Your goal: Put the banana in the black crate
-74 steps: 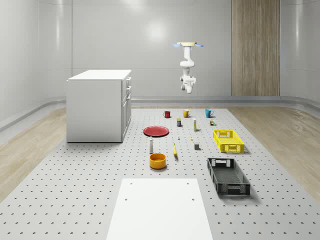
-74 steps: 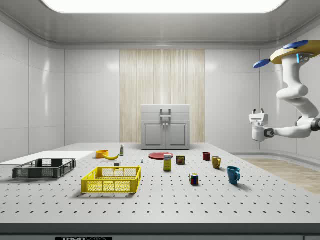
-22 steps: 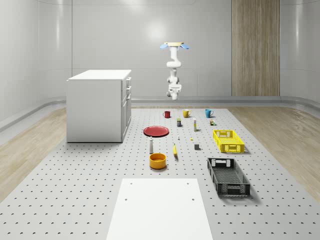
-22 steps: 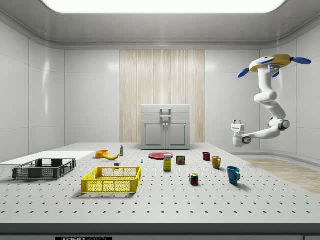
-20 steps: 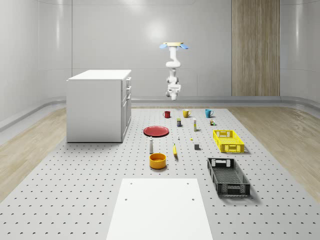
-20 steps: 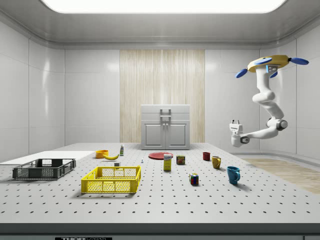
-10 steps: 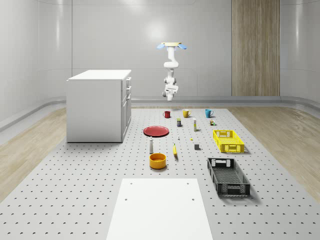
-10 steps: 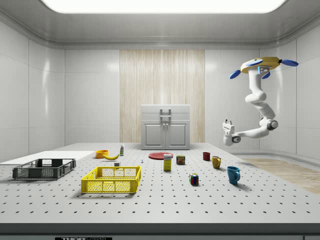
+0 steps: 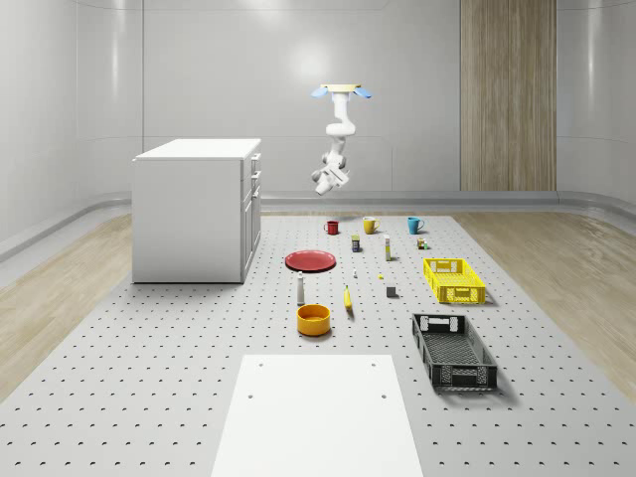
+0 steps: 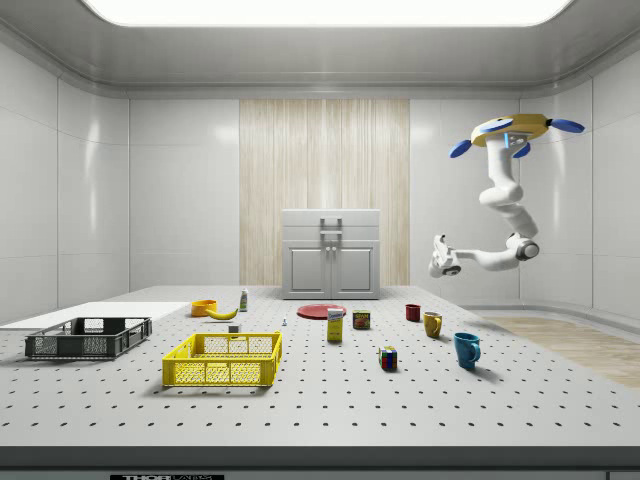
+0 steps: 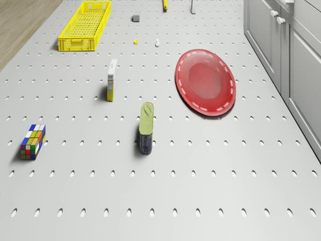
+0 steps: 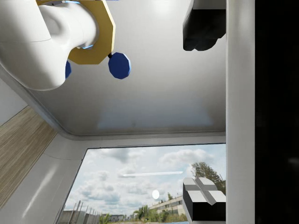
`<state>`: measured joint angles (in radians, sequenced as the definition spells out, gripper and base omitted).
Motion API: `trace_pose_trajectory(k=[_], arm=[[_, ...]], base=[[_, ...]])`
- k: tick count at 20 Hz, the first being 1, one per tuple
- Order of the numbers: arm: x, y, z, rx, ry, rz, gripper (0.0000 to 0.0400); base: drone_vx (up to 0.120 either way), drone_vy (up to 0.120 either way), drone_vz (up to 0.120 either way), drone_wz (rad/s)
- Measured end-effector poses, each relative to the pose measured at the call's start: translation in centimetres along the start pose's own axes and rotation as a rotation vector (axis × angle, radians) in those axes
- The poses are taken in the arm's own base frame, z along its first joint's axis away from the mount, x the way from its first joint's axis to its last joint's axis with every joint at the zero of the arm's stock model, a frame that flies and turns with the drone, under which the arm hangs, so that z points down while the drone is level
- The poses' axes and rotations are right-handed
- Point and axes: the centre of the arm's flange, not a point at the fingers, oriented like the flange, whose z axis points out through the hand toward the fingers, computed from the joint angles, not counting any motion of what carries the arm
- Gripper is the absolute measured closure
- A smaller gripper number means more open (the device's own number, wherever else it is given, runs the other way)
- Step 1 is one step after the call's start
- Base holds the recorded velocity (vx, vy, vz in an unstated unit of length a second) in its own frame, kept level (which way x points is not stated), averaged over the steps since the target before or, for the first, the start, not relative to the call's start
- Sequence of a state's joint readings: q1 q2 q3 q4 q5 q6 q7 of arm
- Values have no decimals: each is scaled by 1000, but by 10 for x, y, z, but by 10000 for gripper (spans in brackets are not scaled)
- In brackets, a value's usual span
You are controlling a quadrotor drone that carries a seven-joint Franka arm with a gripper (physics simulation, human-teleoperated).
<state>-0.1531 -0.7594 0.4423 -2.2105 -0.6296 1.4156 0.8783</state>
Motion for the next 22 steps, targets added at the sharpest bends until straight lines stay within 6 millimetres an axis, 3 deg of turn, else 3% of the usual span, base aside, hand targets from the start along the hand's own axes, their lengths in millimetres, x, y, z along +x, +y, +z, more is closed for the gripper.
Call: trace_pose_trajectory(k=[3,6,11,16,22], arm=[[-32,-31,11,-330,330,-10,0],[-59,-58,45,-697,694,-21,0],[-71,-68,108,-1170,1165,-37,0],[-67,-62,140,-1402,1400,-49,0],[-63,-57,153,-1509,1511,-57,0]], base=[[120,0,0,0],[120,0,0,0],[120,0,0,0],[120,0,0,0],[120,0,0,0]])
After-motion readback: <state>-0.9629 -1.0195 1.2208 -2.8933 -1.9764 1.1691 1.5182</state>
